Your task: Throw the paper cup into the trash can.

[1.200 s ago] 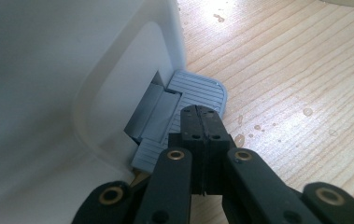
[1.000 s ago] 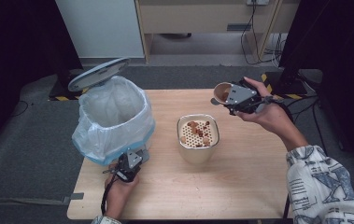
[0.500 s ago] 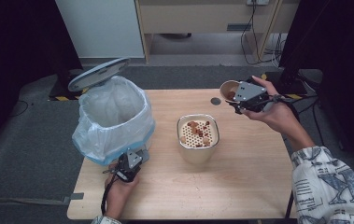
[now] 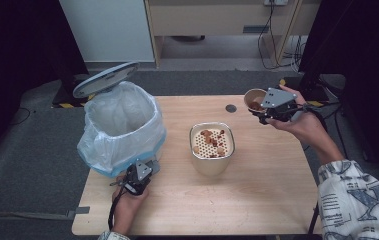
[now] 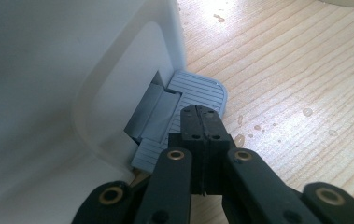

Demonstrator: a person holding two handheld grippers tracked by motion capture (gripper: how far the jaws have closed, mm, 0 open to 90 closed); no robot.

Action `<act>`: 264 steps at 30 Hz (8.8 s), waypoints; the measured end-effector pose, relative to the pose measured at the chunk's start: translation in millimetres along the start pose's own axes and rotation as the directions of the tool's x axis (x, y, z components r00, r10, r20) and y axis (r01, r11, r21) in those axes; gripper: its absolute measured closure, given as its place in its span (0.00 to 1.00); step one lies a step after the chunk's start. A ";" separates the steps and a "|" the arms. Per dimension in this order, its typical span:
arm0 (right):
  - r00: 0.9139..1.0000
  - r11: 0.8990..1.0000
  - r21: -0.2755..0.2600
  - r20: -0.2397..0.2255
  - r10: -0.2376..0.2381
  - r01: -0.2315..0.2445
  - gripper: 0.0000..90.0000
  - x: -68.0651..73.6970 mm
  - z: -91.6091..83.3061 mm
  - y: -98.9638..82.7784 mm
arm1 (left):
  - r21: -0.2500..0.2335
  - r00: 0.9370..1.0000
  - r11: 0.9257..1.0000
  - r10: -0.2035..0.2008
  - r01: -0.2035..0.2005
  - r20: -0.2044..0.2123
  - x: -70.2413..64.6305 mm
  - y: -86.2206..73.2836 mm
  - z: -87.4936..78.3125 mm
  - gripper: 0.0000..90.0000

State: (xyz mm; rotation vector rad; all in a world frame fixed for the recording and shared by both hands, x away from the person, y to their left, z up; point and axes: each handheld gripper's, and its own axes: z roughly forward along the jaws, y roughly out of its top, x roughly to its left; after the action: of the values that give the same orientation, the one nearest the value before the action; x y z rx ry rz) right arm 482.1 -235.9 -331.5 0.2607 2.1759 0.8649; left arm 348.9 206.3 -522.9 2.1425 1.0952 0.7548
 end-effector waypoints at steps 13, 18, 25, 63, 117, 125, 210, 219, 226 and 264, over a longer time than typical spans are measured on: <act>0.969 0.973 -0.040 -0.115 0.220 -0.226 0.37 -10.4 0.3 -26.3 | -0.004 1.000 1.000 -0.011 0.011 0.002 0.1 -0.3 0.1 0.99; 0.952 0.963 -0.032 -0.162 0.261 -0.269 0.37 -10.6 2.8 -30.7 | -0.004 1.000 1.000 -0.010 0.010 0.002 0.1 -0.4 0.1 0.99; 0.888 0.923 -0.015 -0.280 0.365 -0.384 0.36 -12.9 4.6 -32.9 | -0.004 1.000 1.000 -0.010 0.010 0.002 0.0 -0.3 0.1 0.99; 0.810 0.880 0.043 -0.373 0.453 -0.473 0.36 -16.4 10.3 18.1 | 0.000 1.000 1.000 -0.004 0.004 0.002 0.2 0.0 -0.1 0.99; 0.791 0.898 0.042 -0.457 0.407 -0.438 0.36 21.0 47.3 137.5 | -0.003 1.000 1.000 -0.001 0.001 -0.004 -0.8 0.1 0.1 0.99; 0.780 0.895 0.036 -0.476 0.406 -0.444 0.36 29.8 55.5 160.6 | -0.002 1.000 1.000 0.001 -0.001 -0.002 -0.3 -0.1 0.0 0.99; 0.771 0.866 -0.035 -0.474 0.425 -0.499 0.09 82.2 124.9 230.6 | -0.004 1.000 1.000 -0.002 0.002 0.003 0.4 -0.4 -0.1 0.99; 0.772 0.864 -0.031 -0.465 0.433 -0.503 0.09 76.5 119.3 217.0 | -0.005 1.000 1.000 -0.002 0.002 0.004 0.4 -0.4 0.0 0.99; 0.769 0.857 -0.025 -0.454 0.449 -0.515 0.08 72.4 117.2 202.5 | -0.005 1.000 1.000 -0.003 0.003 0.004 0.5 -0.4 0.0 0.99; 0.770 0.822 -0.001 -0.353 0.532 -0.569 0.08 40.3 97.4 143.8 | -0.006 1.000 1.000 -0.003 0.003 0.004 0.5 -0.5 0.0 0.99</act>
State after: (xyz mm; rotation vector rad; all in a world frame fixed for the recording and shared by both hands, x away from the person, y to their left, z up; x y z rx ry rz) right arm 512.6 -61.9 -307.0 0.7815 2.3925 1.4445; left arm 348.9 207.0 -523.2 2.1363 1.0923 0.7509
